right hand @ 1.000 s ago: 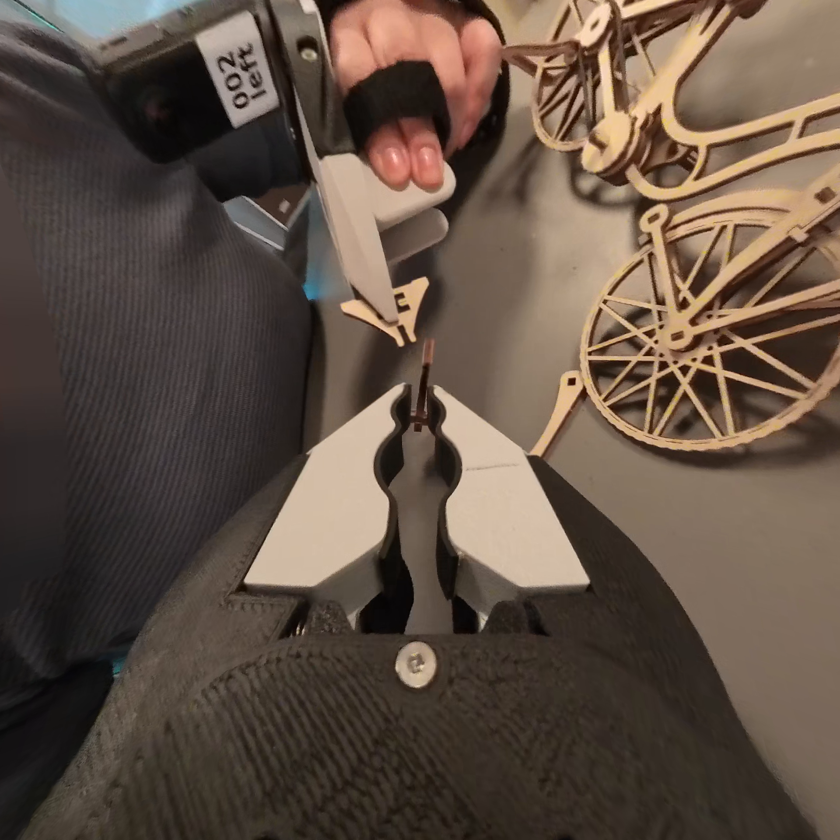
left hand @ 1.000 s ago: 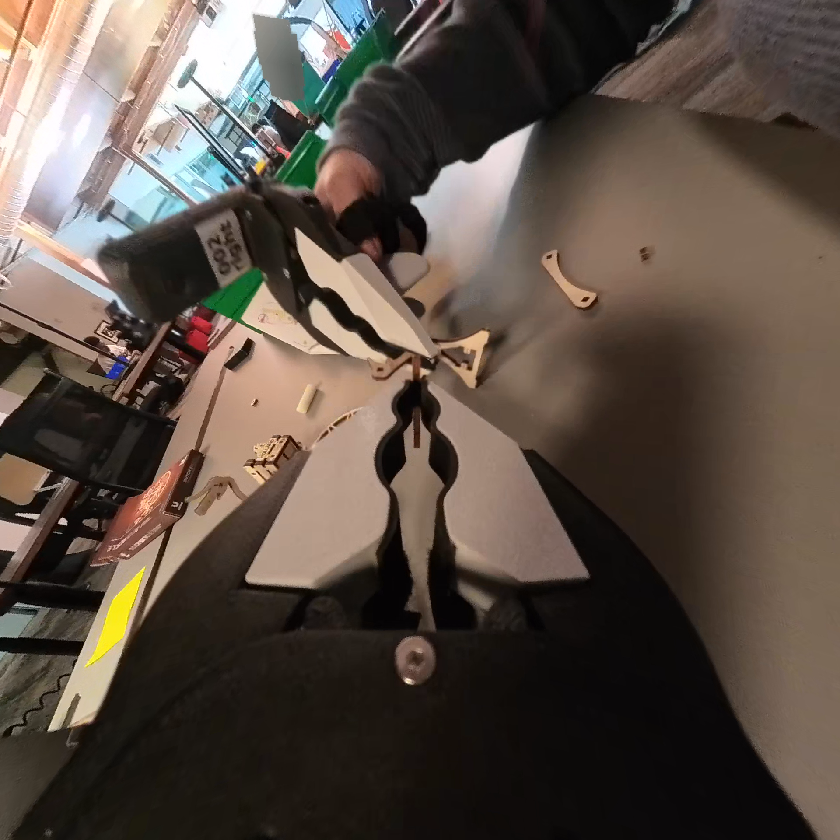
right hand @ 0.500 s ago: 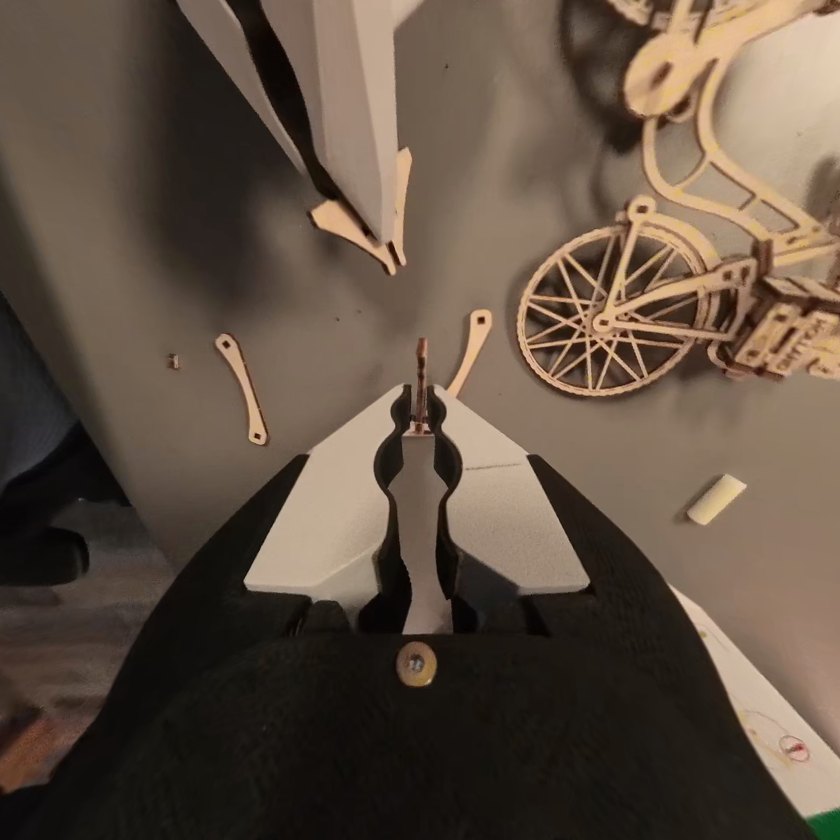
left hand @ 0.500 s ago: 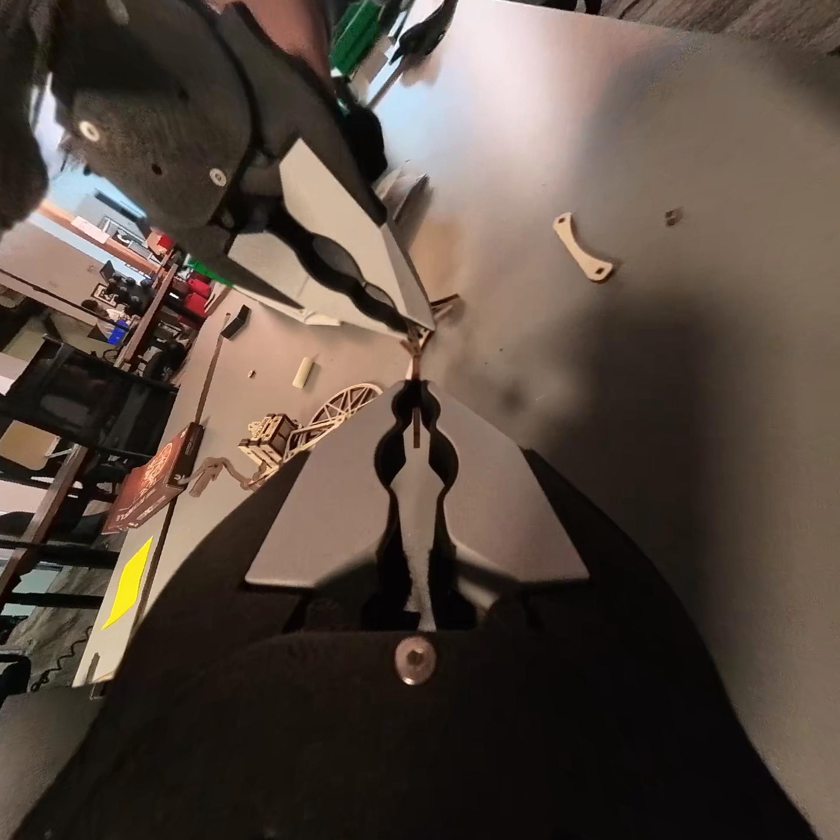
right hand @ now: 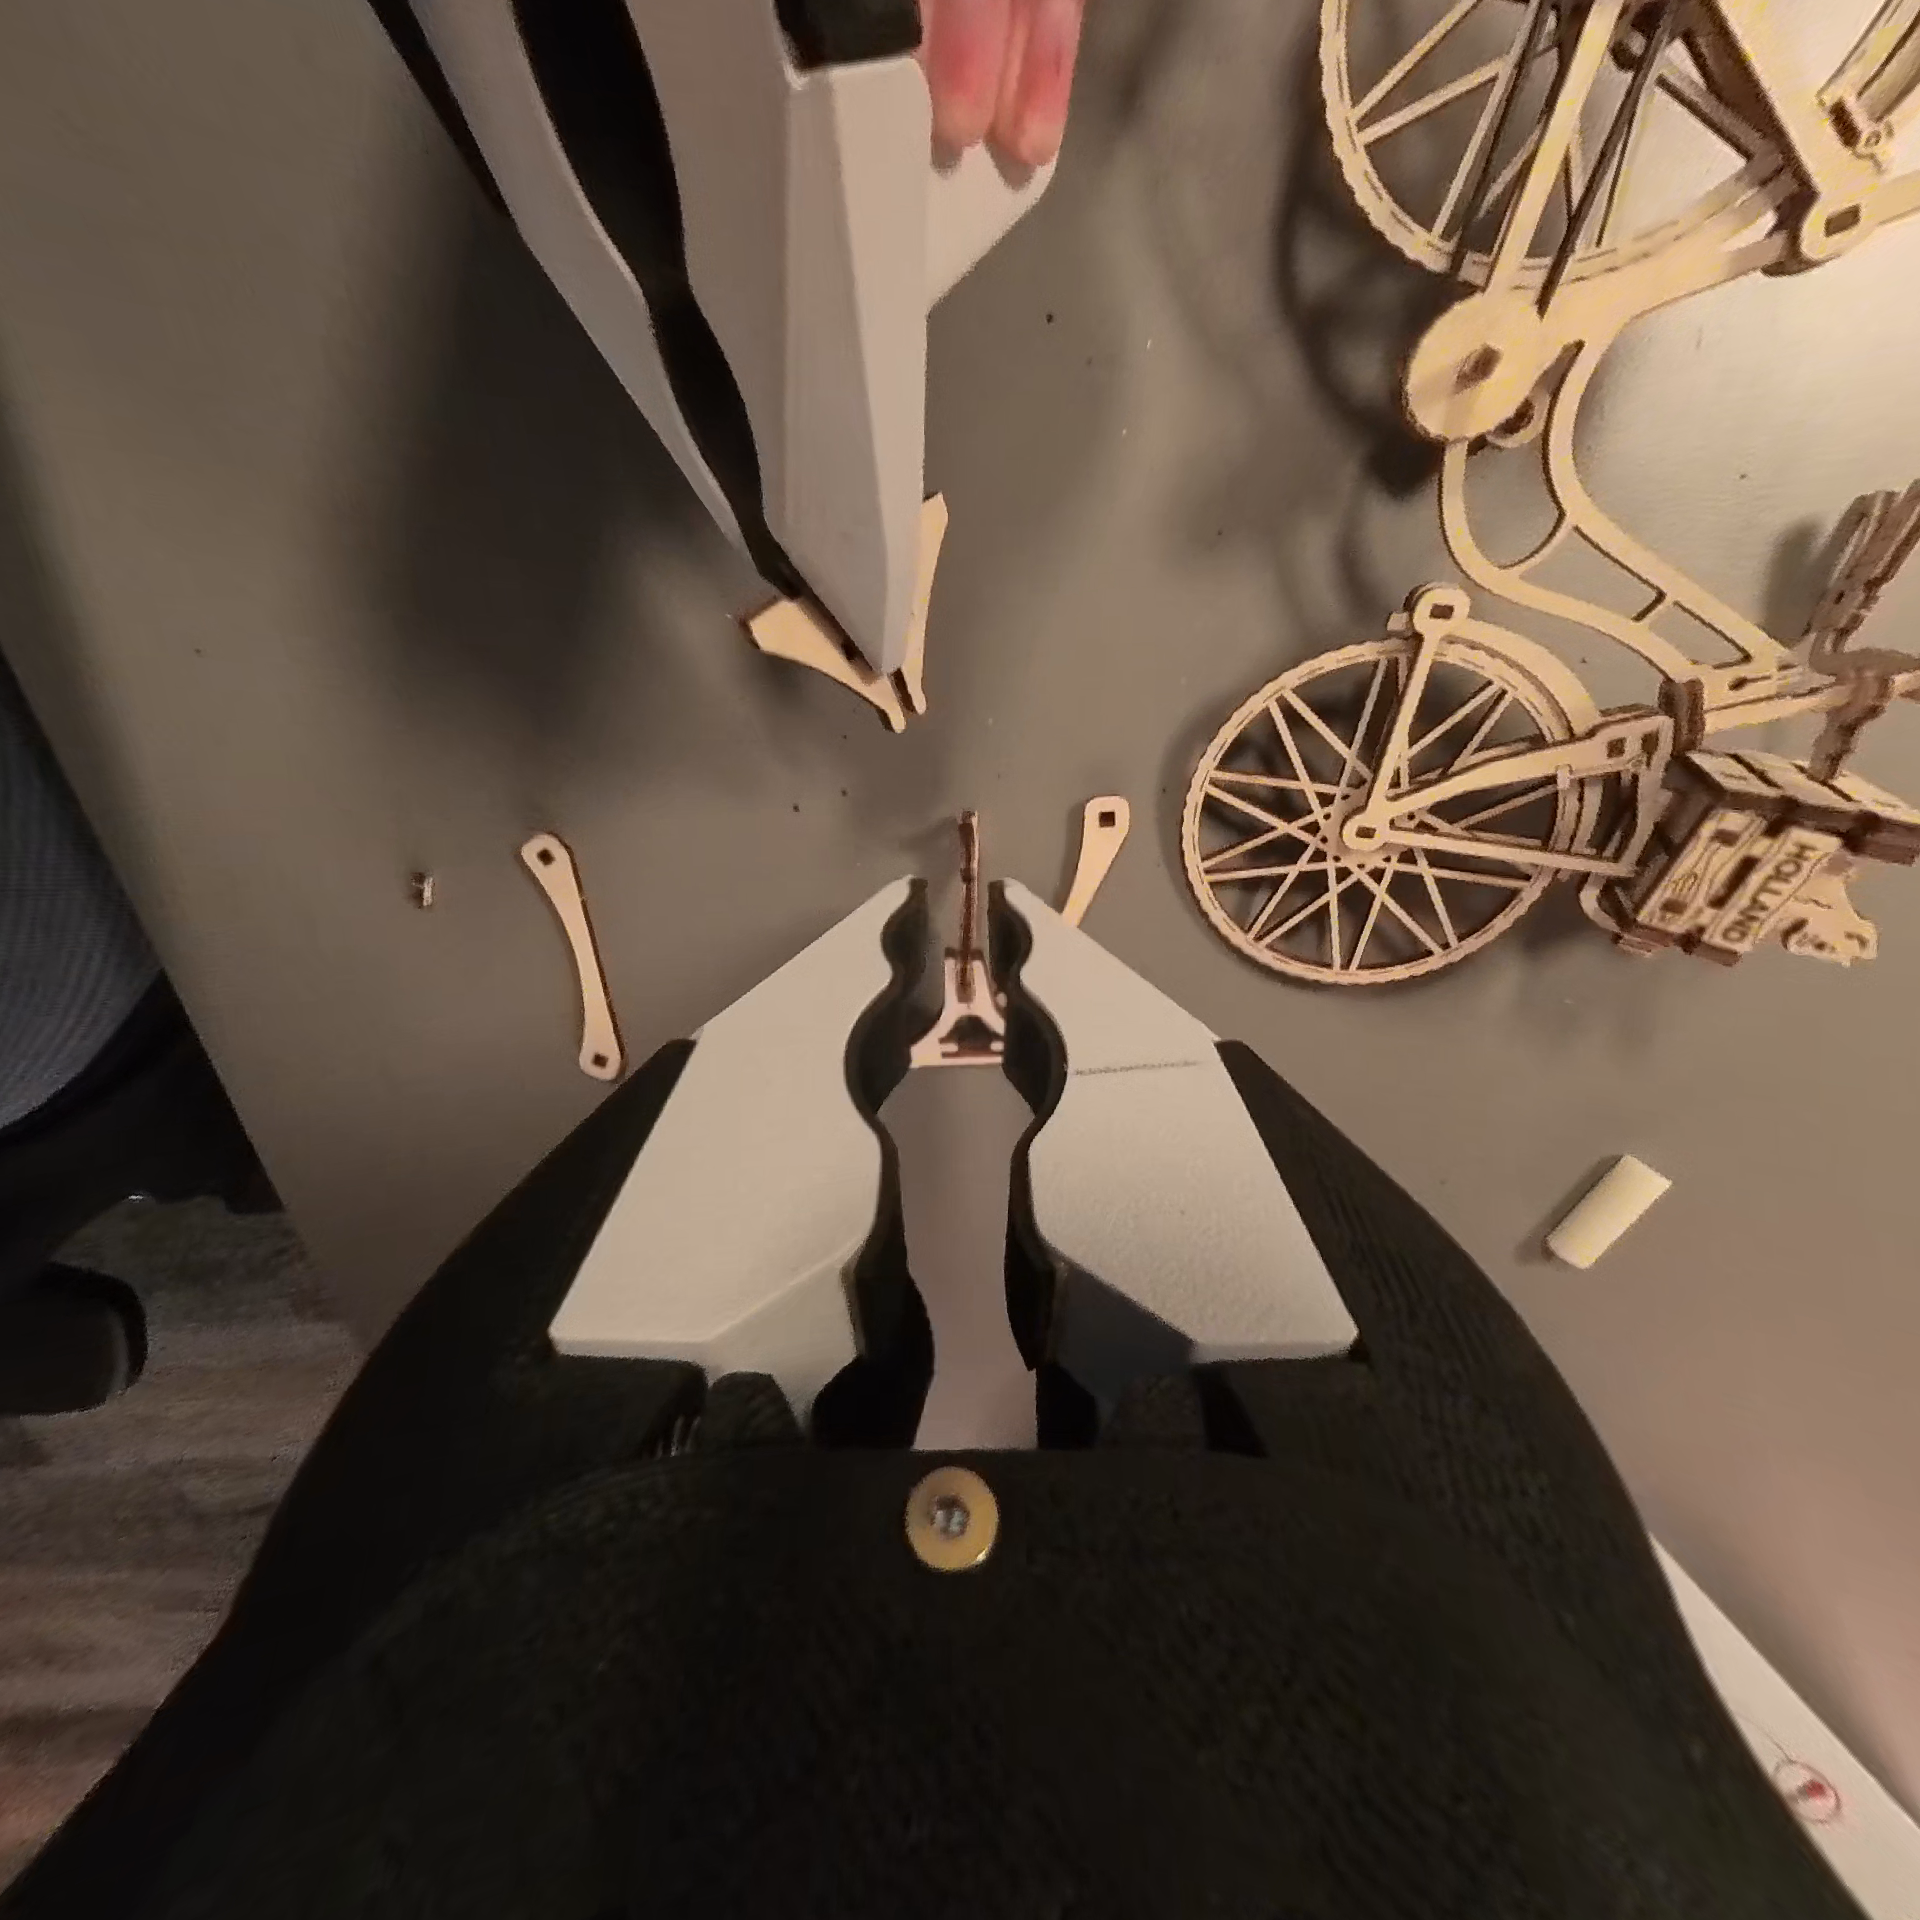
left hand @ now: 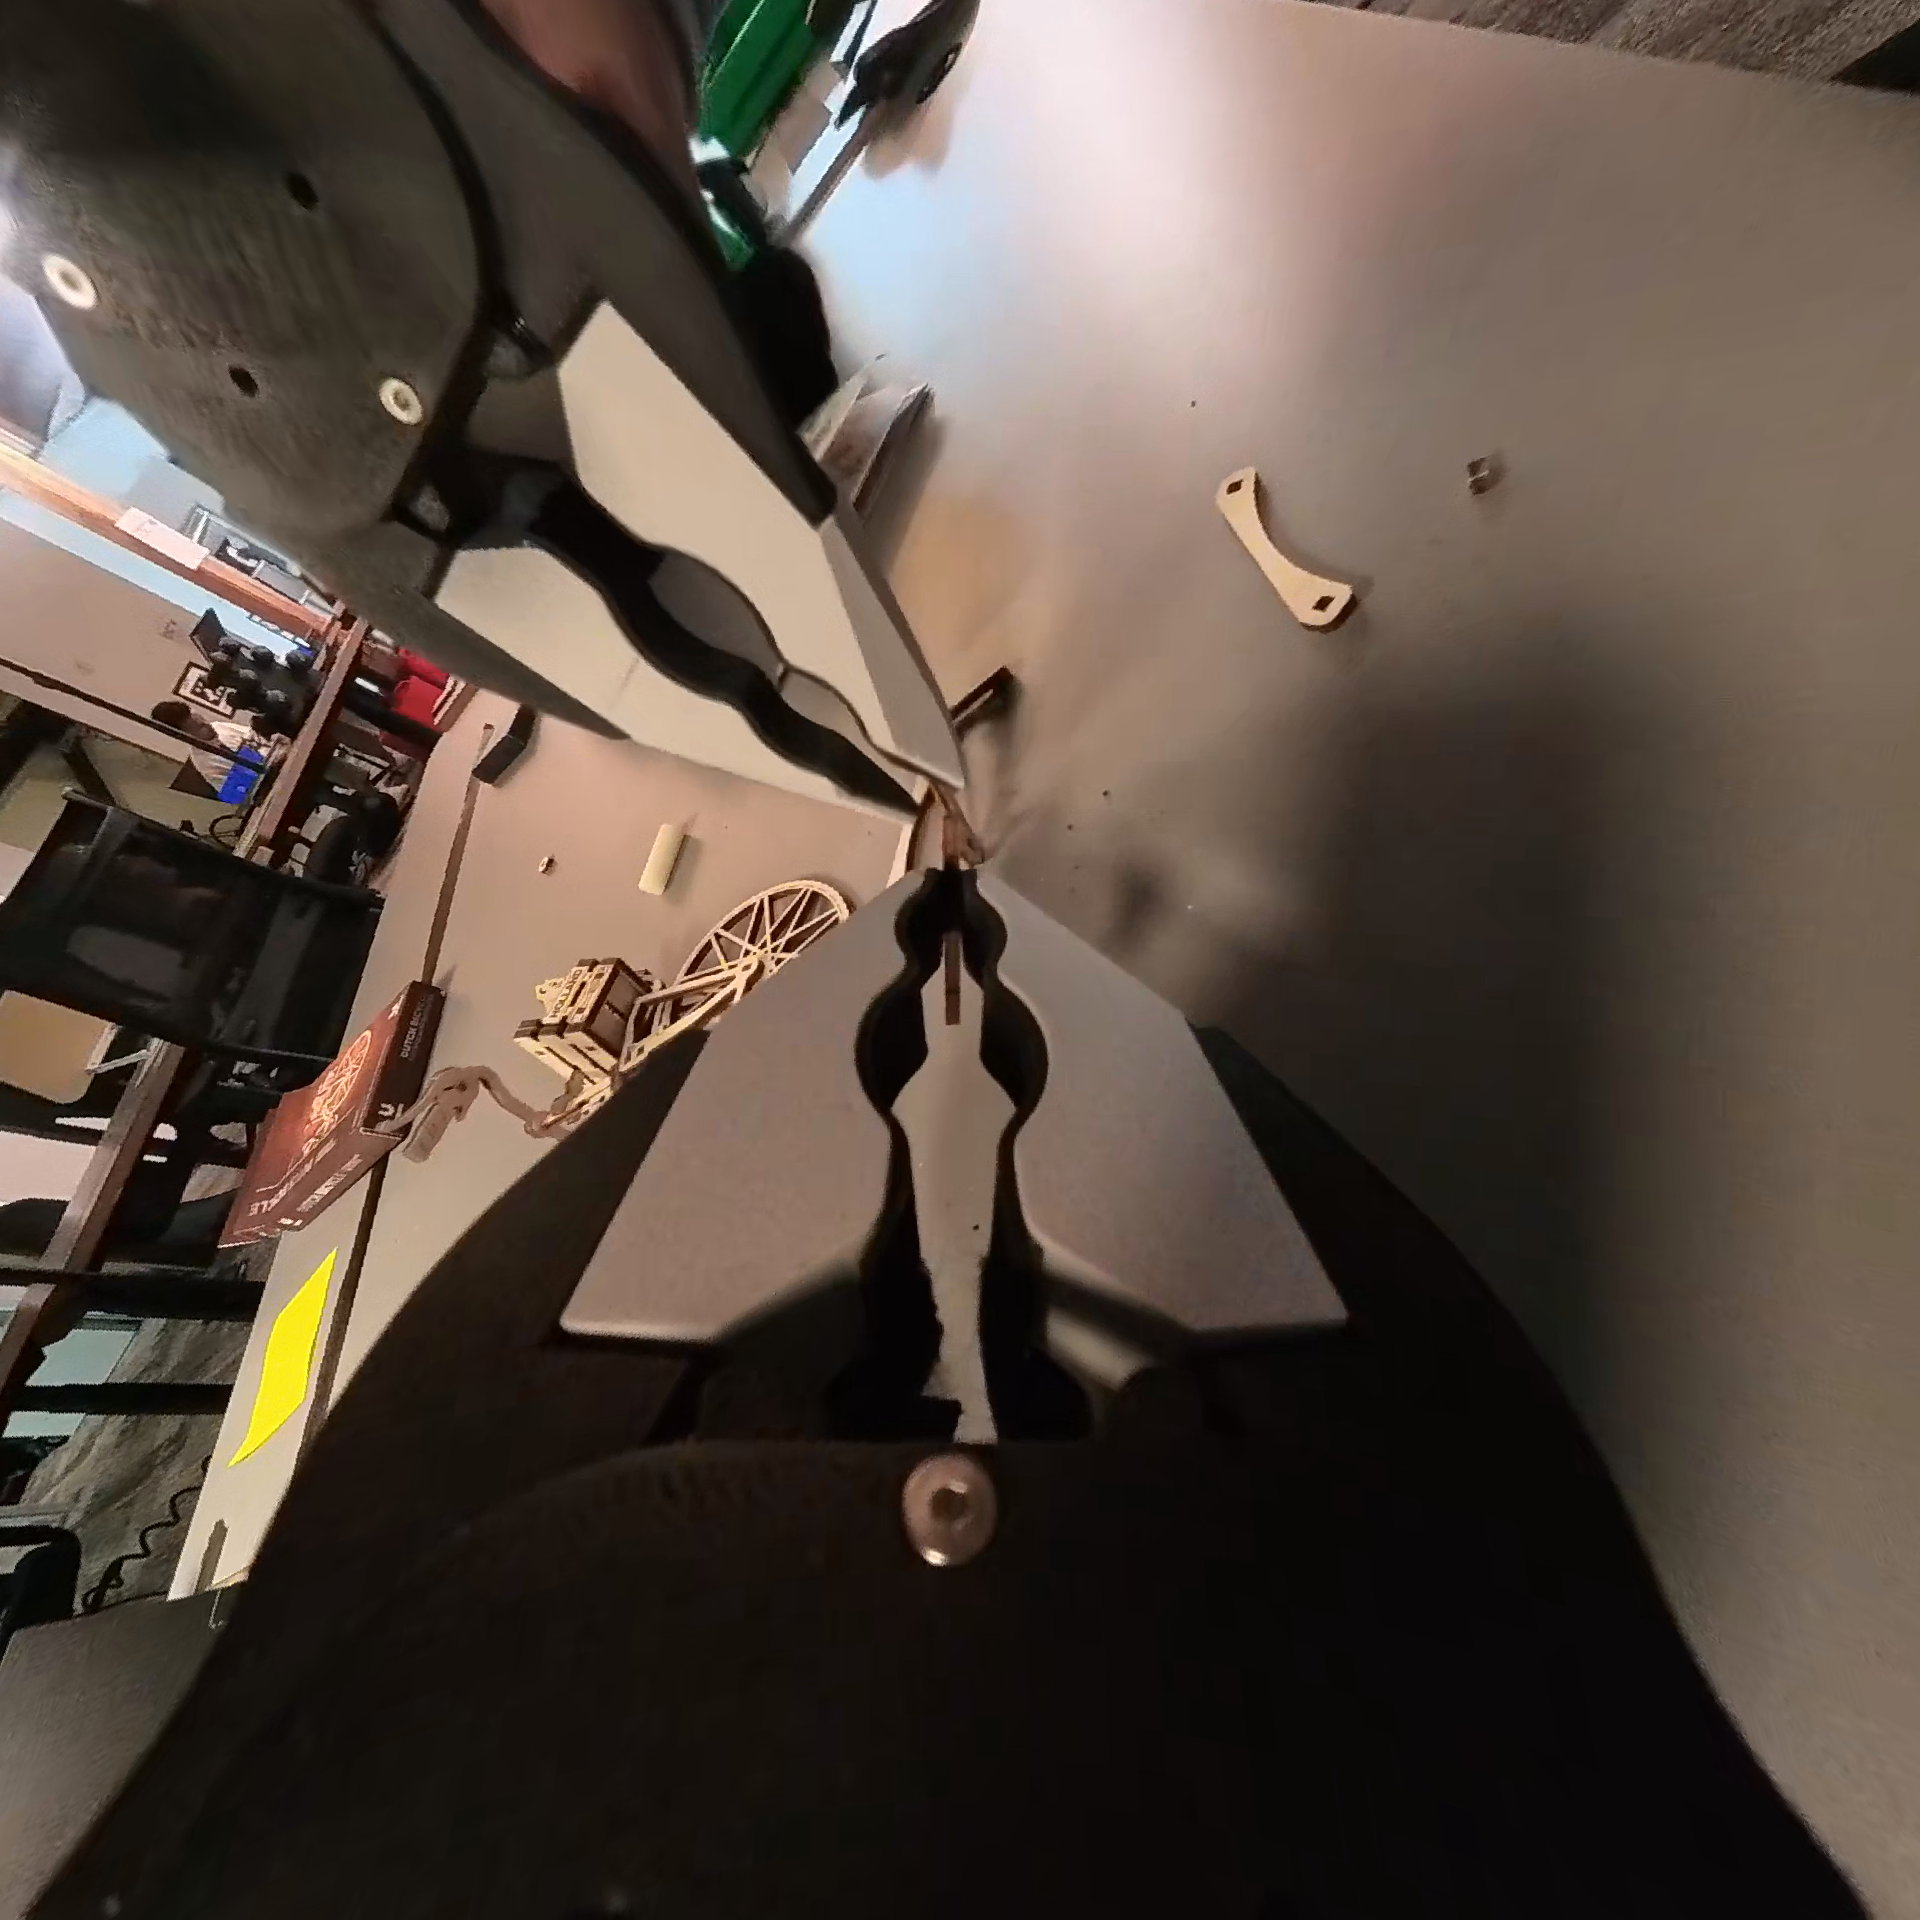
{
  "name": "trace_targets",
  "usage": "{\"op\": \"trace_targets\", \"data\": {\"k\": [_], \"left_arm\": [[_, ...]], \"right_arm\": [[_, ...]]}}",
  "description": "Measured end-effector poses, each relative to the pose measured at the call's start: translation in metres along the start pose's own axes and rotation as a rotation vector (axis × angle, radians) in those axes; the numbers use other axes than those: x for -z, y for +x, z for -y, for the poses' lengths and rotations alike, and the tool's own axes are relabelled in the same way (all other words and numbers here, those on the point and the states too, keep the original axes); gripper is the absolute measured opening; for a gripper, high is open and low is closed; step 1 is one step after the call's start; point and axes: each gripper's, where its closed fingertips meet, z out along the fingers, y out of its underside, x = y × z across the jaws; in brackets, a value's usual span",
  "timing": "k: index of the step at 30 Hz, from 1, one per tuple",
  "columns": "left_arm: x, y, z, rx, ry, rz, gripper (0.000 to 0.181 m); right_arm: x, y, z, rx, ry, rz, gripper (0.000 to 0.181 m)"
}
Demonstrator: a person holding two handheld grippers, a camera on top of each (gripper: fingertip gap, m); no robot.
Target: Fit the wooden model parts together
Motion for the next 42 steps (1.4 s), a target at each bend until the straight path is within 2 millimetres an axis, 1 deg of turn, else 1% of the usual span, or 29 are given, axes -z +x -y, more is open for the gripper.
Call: {"op": "trace_targets", "data": {"k": [6, 9, 11, 12, 15, 17, 21, 24, 30, 42], "left_arm": [[0.000, 0.001, 0.000, -0.004, 0.000, -0.003, 0.002], [0.001, -0.001, 0.001, -0.006, 0.007, 0.009, 0.002], [0.006, -0.010, 0.007, -0.014, 0.039, 0.071, 0.002], [0.010, -0.018, 0.010, -0.019, 0.055, 0.120, 0.002], [0.025, -0.039, 0.019, -0.037, 0.113, 0.254, 0.002], [0.033, -0.046, 0.020, -0.063, 0.125, 0.304, 0.002], [0.039, -0.049, 0.016, -0.099, 0.110, 0.332, 0.002], [0.041, -0.052, 0.015, -0.088, 0.114, 0.347, 0.001], [0.042, -0.056, 0.016, -0.010, 0.144, 0.344, 0.002], [0.040, -0.053, 0.013, 0.053, 0.172, 0.291, 0.001]], "right_arm": [[-0.007, 0.000, -0.001, 0.020, -0.027, 0.008, 0.002], [-0.005, 0.004, 0.000, 0.004, 0.008, 0.000, 0.000], [0.003, 0.008, 0.011, -0.077, 0.134, 0.025, 0.000], [0.011, 0.009, 0.021, -0.139, 0.243, 0.068, 0.000], [0.039, 0.013, 0.048, -0.318, 0.614, 0.266, 0.000], [0.048, 0.013, 0.057, -0.381, 0.801, 0.408, 0.000], [0.052, 0.010, 0.066, -0.411, 1.035, 0.624, 0.000], [0.056, 0.012, 0.069, -0.404, 1.139, 0.678, 0.000], [0.067, 0.015, 0.066, -0.393, 1.228, 0.680, 0.000], [0.059, 0.011, 0.067, -0.398, 1.186, 0.703, 0.000]]}}
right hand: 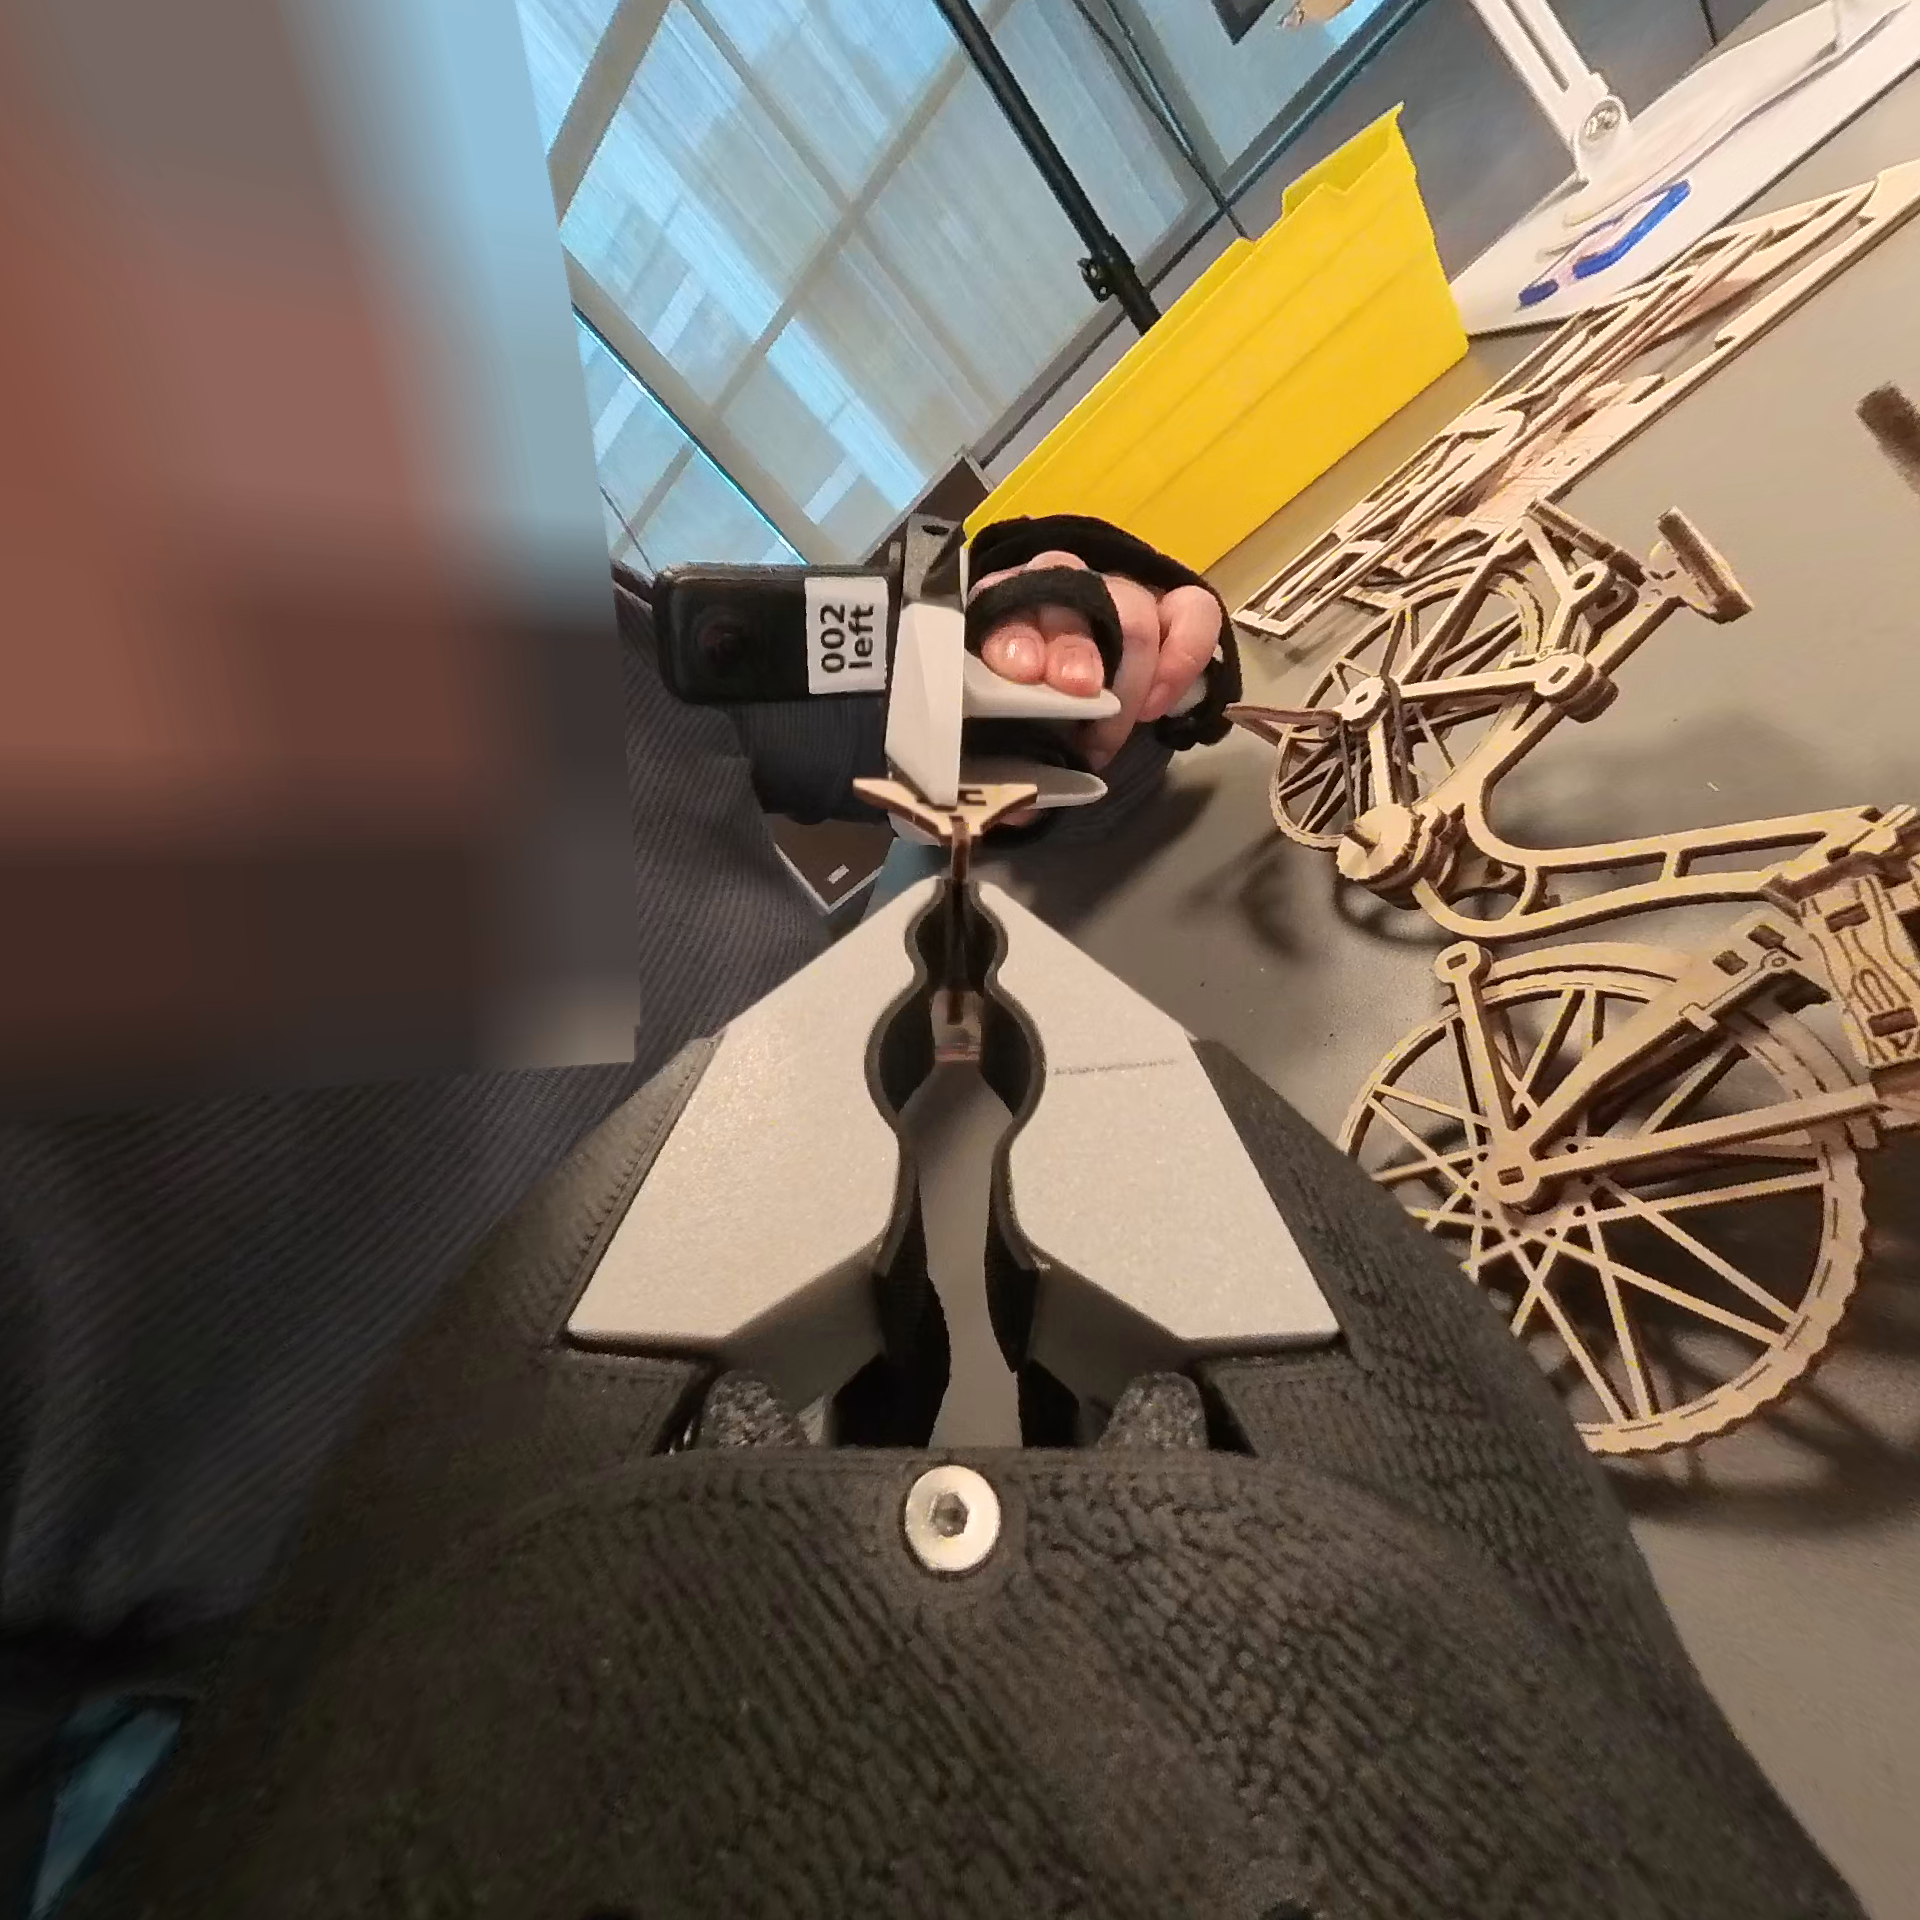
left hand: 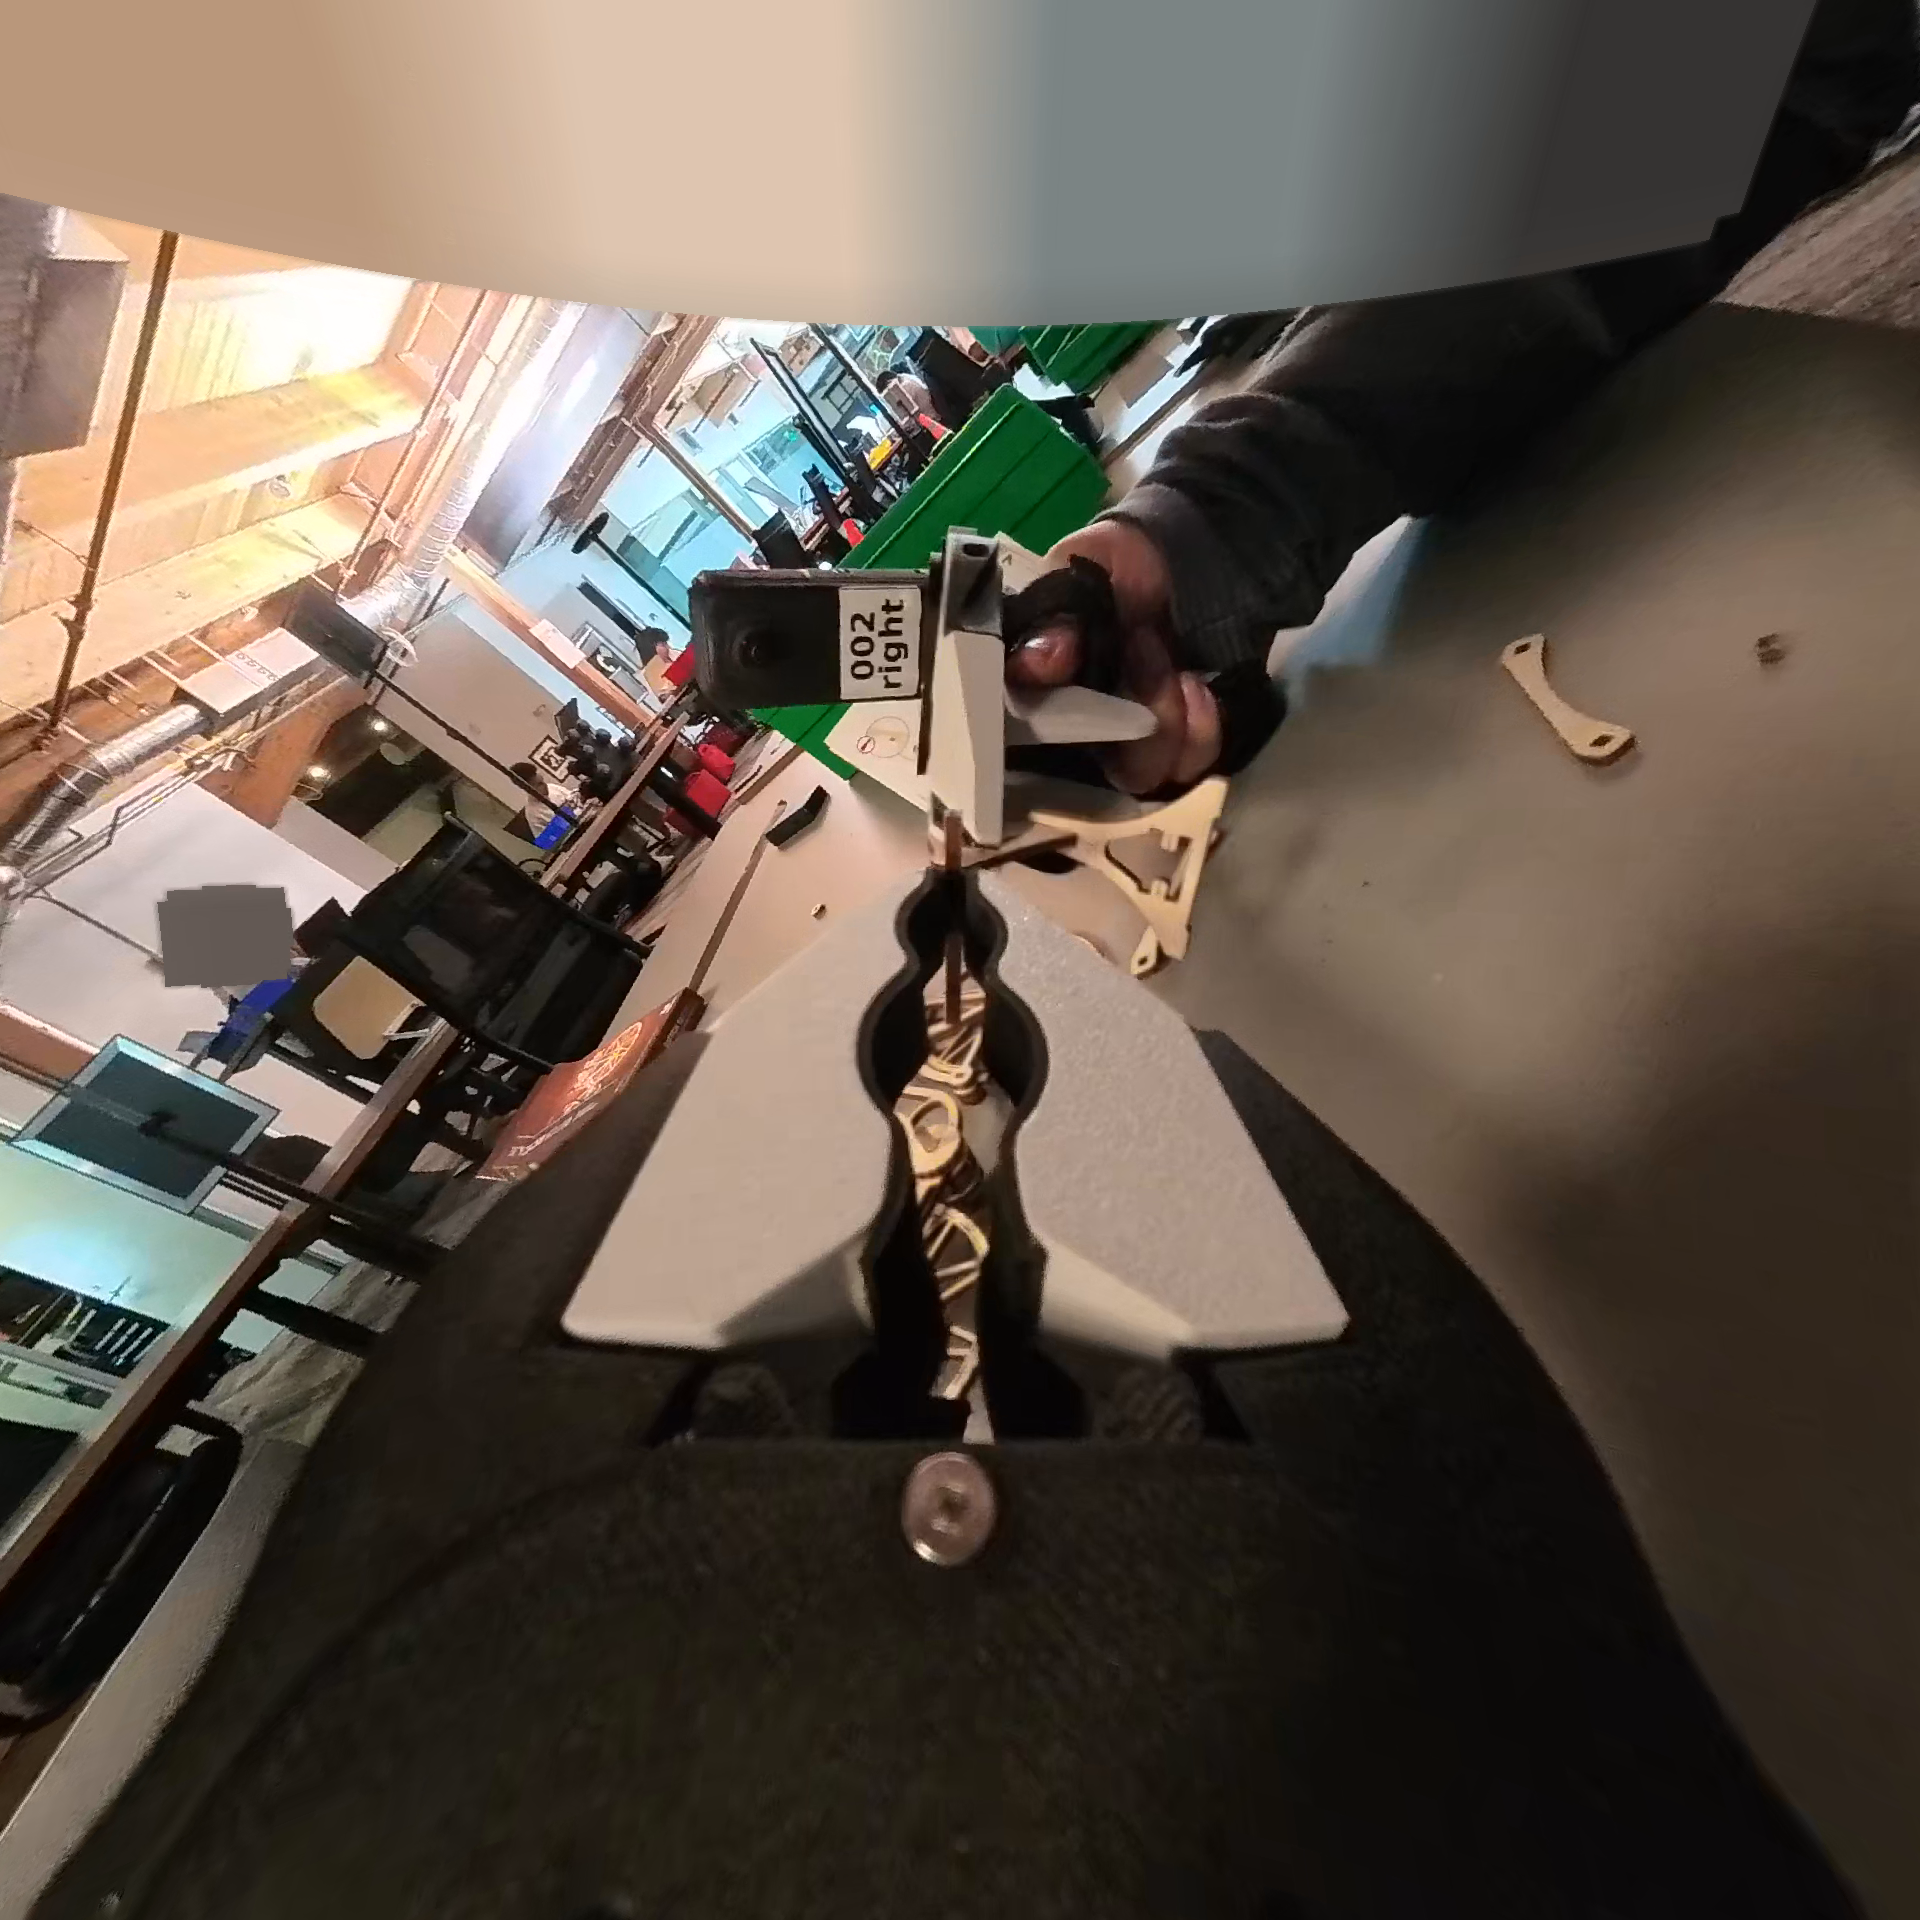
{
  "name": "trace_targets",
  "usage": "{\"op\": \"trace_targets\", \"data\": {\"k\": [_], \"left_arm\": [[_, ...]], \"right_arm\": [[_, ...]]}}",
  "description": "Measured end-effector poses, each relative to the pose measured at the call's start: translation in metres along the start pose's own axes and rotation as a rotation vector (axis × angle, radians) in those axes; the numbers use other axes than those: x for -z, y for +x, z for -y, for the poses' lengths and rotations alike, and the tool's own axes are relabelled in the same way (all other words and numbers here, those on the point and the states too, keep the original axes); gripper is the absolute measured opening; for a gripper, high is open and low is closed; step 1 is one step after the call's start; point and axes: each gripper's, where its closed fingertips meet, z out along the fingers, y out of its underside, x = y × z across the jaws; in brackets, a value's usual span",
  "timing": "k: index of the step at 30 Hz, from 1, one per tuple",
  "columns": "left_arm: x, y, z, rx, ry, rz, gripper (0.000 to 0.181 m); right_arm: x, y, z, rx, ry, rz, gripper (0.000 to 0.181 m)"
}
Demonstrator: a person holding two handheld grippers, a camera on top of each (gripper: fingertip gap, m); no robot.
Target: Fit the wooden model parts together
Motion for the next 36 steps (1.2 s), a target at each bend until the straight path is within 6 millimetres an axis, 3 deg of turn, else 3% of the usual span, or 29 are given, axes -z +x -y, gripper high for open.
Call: {"op": "trace_targets", "data": {"k": [27, 36], "left_arm": [[-0.004, 0.031, -0.019, 0.017, -0.069, -0.218, 0.001], [-0.004, 0.029, -0.017, 0.033, -0.052, -0.203, 0.001]], "right_arm": [[0.001, 0.018, -0.030, -0.095, -0.188, -0.129, 0.001], [0.002, 0.015, -0.027, -0.107, -0.161, -0.105, 0.002]]}}
